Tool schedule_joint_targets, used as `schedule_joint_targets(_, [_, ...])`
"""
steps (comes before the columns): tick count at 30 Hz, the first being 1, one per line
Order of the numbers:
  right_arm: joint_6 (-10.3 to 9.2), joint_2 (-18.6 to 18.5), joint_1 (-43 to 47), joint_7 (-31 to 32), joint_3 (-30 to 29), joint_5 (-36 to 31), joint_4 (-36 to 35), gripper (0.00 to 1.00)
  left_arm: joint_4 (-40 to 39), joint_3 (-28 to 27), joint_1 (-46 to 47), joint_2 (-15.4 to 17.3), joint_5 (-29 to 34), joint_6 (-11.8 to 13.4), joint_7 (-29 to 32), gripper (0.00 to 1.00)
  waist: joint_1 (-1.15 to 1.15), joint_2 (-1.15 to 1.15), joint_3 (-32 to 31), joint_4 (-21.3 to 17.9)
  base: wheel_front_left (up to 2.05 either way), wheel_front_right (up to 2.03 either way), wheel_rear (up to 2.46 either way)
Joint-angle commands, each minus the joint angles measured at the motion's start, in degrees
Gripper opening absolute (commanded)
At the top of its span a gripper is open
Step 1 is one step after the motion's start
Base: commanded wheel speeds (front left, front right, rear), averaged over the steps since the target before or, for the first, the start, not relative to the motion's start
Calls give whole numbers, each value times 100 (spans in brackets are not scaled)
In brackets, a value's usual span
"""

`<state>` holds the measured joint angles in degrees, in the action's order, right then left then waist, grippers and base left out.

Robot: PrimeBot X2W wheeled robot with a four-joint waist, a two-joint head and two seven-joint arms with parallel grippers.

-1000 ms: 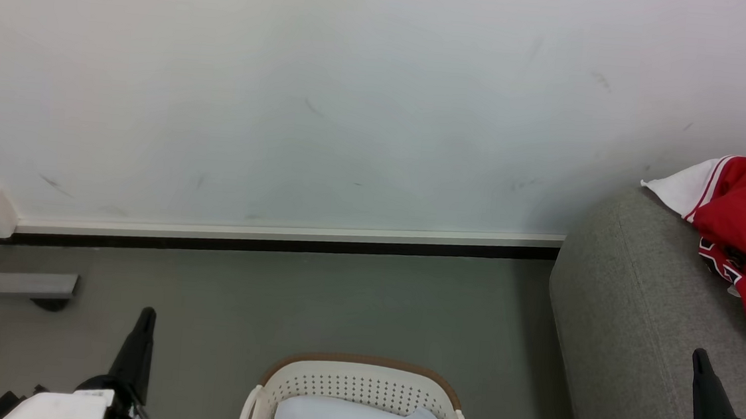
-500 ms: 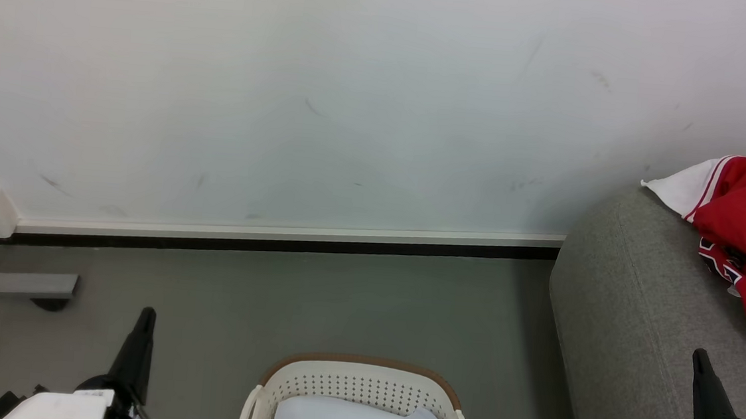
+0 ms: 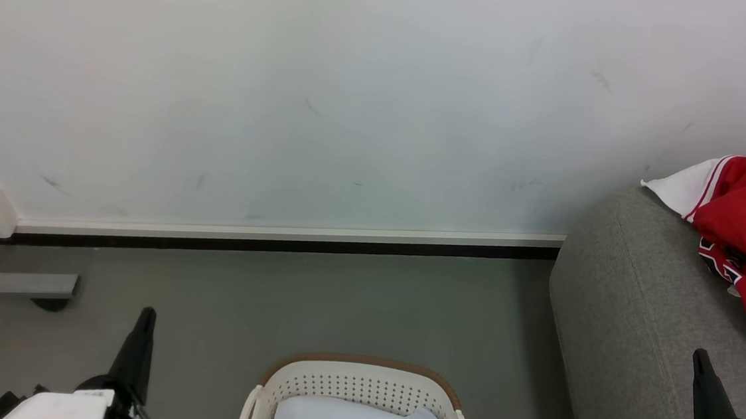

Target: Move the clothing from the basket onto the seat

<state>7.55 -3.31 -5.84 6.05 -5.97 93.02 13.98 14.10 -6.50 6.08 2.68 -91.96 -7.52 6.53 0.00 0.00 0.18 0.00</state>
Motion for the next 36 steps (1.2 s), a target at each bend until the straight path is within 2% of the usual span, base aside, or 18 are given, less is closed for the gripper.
schedule_joint_targets(1, [-12,-1,-64,26,-17,-28,-7,0,-15,-8,40,39,-83,6,21,0,0,0,0,0,0,0,0])
schedule_joint_targets(36, [-12,17,-68,29,-43,-53,-5,0,-15,-7,40,39,-84,6,20,0,0,0,0,0,0,0,0])
